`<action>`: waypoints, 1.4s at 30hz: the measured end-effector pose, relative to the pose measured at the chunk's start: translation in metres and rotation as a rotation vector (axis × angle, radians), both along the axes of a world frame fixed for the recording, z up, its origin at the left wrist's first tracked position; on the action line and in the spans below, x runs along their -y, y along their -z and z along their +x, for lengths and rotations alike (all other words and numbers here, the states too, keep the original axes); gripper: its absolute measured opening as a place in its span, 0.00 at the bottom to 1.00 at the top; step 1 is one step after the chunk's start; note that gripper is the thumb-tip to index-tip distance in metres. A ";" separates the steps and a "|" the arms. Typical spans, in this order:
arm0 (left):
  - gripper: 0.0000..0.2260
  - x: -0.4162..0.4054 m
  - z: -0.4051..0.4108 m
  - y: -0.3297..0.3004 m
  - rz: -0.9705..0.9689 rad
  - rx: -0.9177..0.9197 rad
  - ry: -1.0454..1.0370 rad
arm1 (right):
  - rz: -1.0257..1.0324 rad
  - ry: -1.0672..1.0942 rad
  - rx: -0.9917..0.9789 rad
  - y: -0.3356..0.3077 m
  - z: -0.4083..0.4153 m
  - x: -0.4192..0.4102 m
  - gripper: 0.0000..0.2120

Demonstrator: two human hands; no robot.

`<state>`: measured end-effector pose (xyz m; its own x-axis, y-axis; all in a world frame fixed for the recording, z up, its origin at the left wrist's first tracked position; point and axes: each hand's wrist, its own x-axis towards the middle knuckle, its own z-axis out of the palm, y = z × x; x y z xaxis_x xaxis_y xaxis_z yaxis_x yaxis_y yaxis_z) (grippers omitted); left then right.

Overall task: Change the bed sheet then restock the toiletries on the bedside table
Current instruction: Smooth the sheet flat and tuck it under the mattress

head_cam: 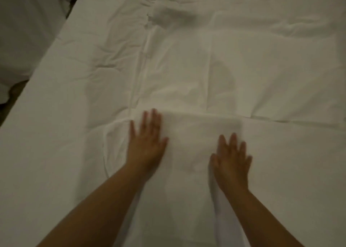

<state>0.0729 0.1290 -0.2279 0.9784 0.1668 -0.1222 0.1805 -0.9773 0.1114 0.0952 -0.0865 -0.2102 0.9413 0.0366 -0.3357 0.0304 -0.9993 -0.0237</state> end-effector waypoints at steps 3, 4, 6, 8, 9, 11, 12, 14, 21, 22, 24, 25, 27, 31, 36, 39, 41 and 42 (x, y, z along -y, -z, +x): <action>0.35 0.021 0.013 0.003 -0.036 -0.211 0.256 | 0.149 -0.349 -0.047 0.008 -0.021 -0.044 0.29; 0.35 0.018 0.019 0.004 -0.027 -0.264 0.199 | 0.178 -0.465 -0.078 0.011 -0.030 -0.050 0.28; 0.31 0.007 0.032 0.003 0.024 -0.276 0.042 | 0.217 -0.600 -0.090 0.007 -0.031 -0.047 0.26; 0.29 -0.003 0.044 0.000 0.027 -0.226 -0.091 | 0.191 -0.528 -0.097 0.002 -0.001 -0.025 0.26; 0.28 -0.003 0.048 -0.001 0.017 -0.167 -0.076 | 0.151 -0.476 -0.085 0.000 0.018 -0.013 0.29; 0.29 0.011 0.053 -0.002 -0.019 -0.108 0.134 | 0.072 -0.467 -0.089 0.004 0.057 0.021 0.37; 0.30 0.021 0.053 0.003 -0.034 -0.139 0.233 | 0.073 -0.468 -0.101 0.007 0.072 0.039 0.40; 0.31 0.030 0.058 0.012 -0.034 -0.206 0.232 | 0.030 -0.406 -0.105 0.011 0.098 0.078 0.41; 0.30 0.009 0.056 0.006 0.041 -0.157 -0.261 | -0.171 0.192 -0.036 0.000 0.118 0.244 0.27; 0.30 0.016 0.045 0.007 0.048 -0.080 -0.250 | -0.162 0.268 -0.003 -0.001 0.108 0.249 0.28; 0.28 0.047 0.018 0.007 0.037 0.077 -0.035 | -0.076 0.239 0.165 0.005 0.082 0.237 0.27; 0.28 0.070 0.002 0.006 0.012 0.101 0.113 | -0.014 0.152 0.227 0.008 0.065 0.221 0.27; 0.27 0.117 -0.038 0.005 -0.012 0.075 0.375 | 0.086 -0.050 0.282 0.011 0.022 0.182 0.28; 0.27 0.162 -0.133 0.013 -0.026 -0.039 0.491 | 0.195 -0.286 0.215 0.018 -0.097 0.128 0.27; 0.27 0.126 -0.236 0.011 -0.019 -0.097 0.350 | 0.210 -0.379 0.093 0.019 -0.220 0.138 0.28; 0.28 0.102 -0.281 0.005 0.001 -0.111 0.274 | 0.225 -0.424 0.117 0.023 -0.267 0.163 0.29; 0.28 0.090 -0.306 0.004 0.017 -0.116 0.211 | 0.207 -0.399 0.120 0.025 -0.290 0.178 0.26; 0.29 0.085 -0.317 0.004 0.019 -0.129 0.181 | 0.198 -0.374 0.103 0.024 -0.299 0.181 0.27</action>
